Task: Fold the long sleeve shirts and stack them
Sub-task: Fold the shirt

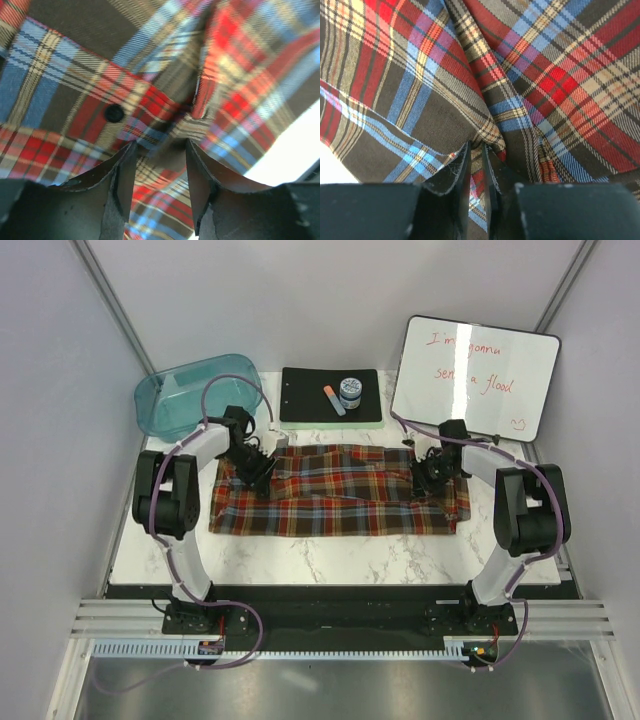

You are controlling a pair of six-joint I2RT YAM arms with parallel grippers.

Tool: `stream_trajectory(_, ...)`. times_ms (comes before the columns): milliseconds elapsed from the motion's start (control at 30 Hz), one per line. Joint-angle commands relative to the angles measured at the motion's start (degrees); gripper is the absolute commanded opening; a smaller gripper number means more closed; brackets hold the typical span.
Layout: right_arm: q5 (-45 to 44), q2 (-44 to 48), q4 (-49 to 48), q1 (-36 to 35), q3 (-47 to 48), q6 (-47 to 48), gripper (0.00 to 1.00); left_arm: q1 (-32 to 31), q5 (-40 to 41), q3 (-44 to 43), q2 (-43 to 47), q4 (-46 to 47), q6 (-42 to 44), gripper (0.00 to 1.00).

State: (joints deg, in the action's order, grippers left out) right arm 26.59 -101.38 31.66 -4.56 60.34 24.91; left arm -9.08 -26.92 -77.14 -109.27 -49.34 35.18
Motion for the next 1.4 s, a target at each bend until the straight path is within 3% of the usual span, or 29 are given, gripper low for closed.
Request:
stream_trajectory(0,-6.29,-1.45,-1.52,-0.01,-1.54,-0.65,0.22,-0.67,4.93,1.73,-2.78,6.18,-1.51,0.49)
stream_trajectory(233,0.73,3.9,2.87,0.07,-0.93,1.37,0.29,-0.06,4.16,4.2,2.99,6.45,-3.71,0.52)
stream_trajectory(467,4.43,10.33,6.83,0.69,2.06,-0.47,0.36,1.78,-3.74,2.53,8.28,3.82,-13.28,0.61)
stream_trajectory(733,3.82,10.07,9.65,3.85,2.33,-0.12,0.39,6.18,-7.53,0.86,5.04,6.54,-28.66,0.63)
stream_trajectory(1367,3.73,9.19,10.0,4.29,2.24,0.85,0.4,6.71,-5.25,1.29,-2.35,12.34,-32.98,0.6)
